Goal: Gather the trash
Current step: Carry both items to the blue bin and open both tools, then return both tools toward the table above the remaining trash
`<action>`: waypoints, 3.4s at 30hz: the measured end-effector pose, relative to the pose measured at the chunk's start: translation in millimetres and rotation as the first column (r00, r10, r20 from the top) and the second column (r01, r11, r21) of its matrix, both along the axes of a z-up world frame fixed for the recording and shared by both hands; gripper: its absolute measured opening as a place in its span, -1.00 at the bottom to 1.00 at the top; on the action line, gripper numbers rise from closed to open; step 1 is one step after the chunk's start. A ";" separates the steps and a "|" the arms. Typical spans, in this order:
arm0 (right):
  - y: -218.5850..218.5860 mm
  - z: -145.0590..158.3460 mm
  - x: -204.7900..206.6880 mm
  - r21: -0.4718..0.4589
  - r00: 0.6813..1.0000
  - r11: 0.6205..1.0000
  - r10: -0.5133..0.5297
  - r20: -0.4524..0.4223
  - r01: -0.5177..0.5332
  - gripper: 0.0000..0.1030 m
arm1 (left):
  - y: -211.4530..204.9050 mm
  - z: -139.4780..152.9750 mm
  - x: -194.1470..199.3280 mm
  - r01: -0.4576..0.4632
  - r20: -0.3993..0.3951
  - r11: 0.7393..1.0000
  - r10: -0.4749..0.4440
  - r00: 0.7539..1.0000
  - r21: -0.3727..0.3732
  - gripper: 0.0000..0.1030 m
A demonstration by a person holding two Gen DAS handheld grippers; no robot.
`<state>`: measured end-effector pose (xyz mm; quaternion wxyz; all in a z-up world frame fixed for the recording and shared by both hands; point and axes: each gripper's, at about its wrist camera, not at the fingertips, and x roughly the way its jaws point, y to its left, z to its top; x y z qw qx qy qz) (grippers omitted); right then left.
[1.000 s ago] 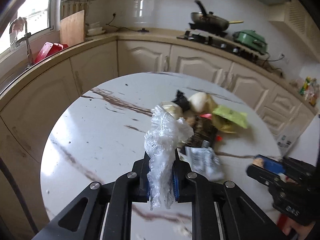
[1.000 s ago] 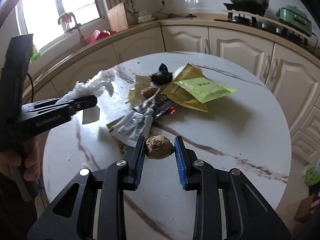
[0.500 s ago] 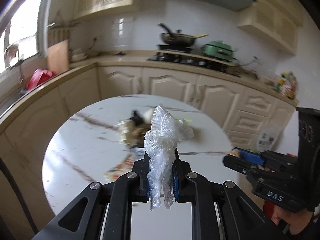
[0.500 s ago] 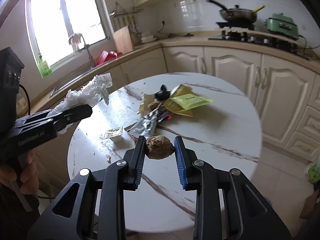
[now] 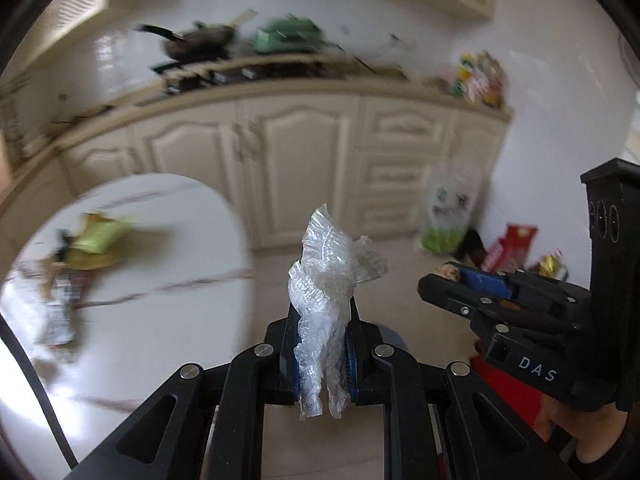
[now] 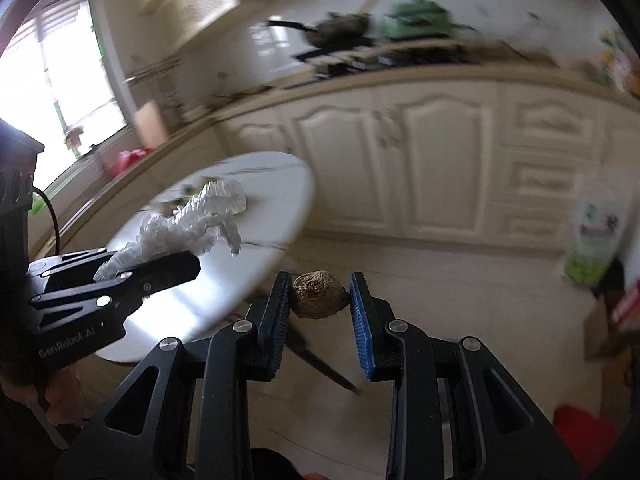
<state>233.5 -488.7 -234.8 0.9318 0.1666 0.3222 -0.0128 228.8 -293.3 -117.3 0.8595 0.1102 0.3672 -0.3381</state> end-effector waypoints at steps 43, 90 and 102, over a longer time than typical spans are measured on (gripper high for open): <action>-126.4 -82.1 -30.0 0.081 0.962 0.959 -0.267 -0.056 0.271 0.05 | -171.1 -92.8 69.5 -0.024 -0.006 0.989 0.026 1.000 0.147 0.45; 297.6 82.4 107.2 -0.267 0.948 0.933 0.286 0.141 -0.242 1.00 | 296.2 -5.2 -37.7 -0.620 0.217 0.776 0.629 0.746 -0.116 0.99; 274.0 15.3 179.7 -0.216 0.970 0.946 0.239 -0.034 -0.240 1.00 | 268.4 -51.5 115.7 -0.548 0.038 0.835 0.547 0.836 0.040 0.97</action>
